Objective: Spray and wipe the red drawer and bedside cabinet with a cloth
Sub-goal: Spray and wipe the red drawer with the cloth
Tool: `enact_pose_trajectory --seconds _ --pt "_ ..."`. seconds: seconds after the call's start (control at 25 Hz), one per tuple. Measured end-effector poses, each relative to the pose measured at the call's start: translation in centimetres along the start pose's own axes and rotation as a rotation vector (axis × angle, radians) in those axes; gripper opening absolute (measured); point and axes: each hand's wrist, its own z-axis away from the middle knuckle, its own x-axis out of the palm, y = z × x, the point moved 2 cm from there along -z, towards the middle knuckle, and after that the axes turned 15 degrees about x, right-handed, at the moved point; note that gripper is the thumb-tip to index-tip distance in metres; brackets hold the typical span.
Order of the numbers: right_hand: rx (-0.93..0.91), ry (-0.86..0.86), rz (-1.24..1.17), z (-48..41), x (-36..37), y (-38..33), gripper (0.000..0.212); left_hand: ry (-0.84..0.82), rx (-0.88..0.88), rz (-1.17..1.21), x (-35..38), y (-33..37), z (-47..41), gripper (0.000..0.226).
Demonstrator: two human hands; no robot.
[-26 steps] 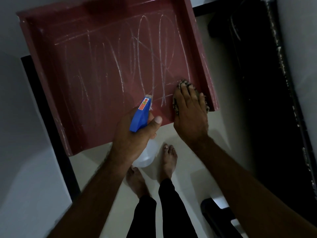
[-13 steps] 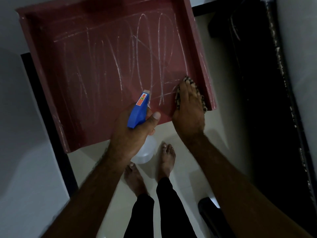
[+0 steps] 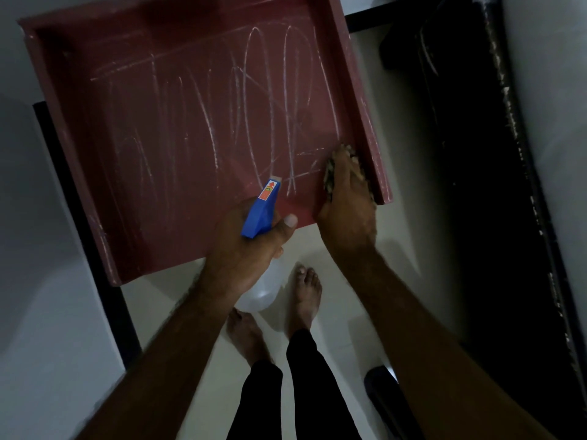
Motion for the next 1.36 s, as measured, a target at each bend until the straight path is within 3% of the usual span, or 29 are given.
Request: enact_pose_trajectory --seconds 0.28,0.52,0.76,0.96,1.16,1.28,1.36 --pt "0.010 0.029 0.020 2.4 0.1 3.1 0.088 -0.072 -0.116 -0.261 0.5 0.2 -0.4 0.047" --pt "-0.030 0.058 -0.016 2.7 -0.3 3.1 0.078 -0.031 -0.076 -0.154 0.0 1.3 -0.9 0.052" --pt "-0.087 0.012 -0.025 2.4 -0.1 1.8 0.082 -0.062 -0.068 -0.280 0.0 1.6 -1.7 0.045" --pt "-0.124 0.016 -0.040 2.1 -0.4 2.2 0.078 -0.016 -0.039 -0.199 0.1 2.2 -2.0 0.039" --pt "-0.383 -0.105 0.037 1.0 0.0 0.8 0.072 0.021 -0.020 -0.141 -0.5 3.2 -2.4 0.037" --pt "-0.162 -0.016 0.058 0.1 -0.5 0.9 0.078 0.041 -0.050 -0.068 -0.8 3.5 -2.7 0.031" --pt "-0.159 0.026 0.095 0.9 0.3 -0.2 0.077 0.039 -0.048 -0.042 -1.0 3.5 -2.9 0.031"
